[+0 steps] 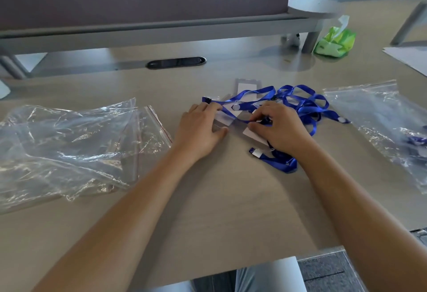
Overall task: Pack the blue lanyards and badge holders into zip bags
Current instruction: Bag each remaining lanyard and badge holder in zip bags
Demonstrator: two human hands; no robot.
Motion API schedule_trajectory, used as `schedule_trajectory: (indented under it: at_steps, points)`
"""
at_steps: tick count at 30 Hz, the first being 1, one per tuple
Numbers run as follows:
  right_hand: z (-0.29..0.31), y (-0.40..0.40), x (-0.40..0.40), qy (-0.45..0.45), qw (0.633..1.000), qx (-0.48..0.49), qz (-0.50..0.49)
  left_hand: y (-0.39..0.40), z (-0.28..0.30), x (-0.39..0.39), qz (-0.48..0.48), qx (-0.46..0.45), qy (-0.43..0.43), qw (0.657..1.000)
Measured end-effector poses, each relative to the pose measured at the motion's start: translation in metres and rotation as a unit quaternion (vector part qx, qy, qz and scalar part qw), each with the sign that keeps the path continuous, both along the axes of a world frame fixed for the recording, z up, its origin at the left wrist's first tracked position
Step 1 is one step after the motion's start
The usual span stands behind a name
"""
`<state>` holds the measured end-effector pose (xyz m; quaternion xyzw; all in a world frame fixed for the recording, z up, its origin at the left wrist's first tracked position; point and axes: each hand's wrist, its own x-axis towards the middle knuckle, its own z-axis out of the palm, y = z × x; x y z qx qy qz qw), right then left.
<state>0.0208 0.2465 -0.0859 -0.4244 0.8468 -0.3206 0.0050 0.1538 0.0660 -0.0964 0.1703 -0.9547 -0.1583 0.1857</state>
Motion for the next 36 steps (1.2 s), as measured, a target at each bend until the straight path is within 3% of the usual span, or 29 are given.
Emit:
schedule_trajectory:
  at_steps: [10,19,27,32,36]
  points:
    - [-0.001,0.001,0.000,-0.020,0.999,-0.023,-0.018,-0.007,-0.002,-0.004,0.088,-0.018,0.001,0.996]
    - [-0.002,0.001,-0.002,-0.017,1.000,-0.020,-0.013,-0.007,0.001,-0.009,0.097,0.006,-0.028,0.995]
    - [0.003,0.003,0.005,-0.013,0.999,-0.032,-0.011,-0.007,0.010,-0.009,0.094,0.005,-0.053,0.994]
    - [0.007,0.000,0.011,-0.005,0.996,-0.085,-0.027,-0.006,0.019,-0.002,0.034,-0.073,-0.058,0.995]
    - [0.007,0.001,0.010,-0.014,0.994,-0.106,-0.025,-0.013,0.022,0.006,0.020,-0.035,-0.016,0.999]
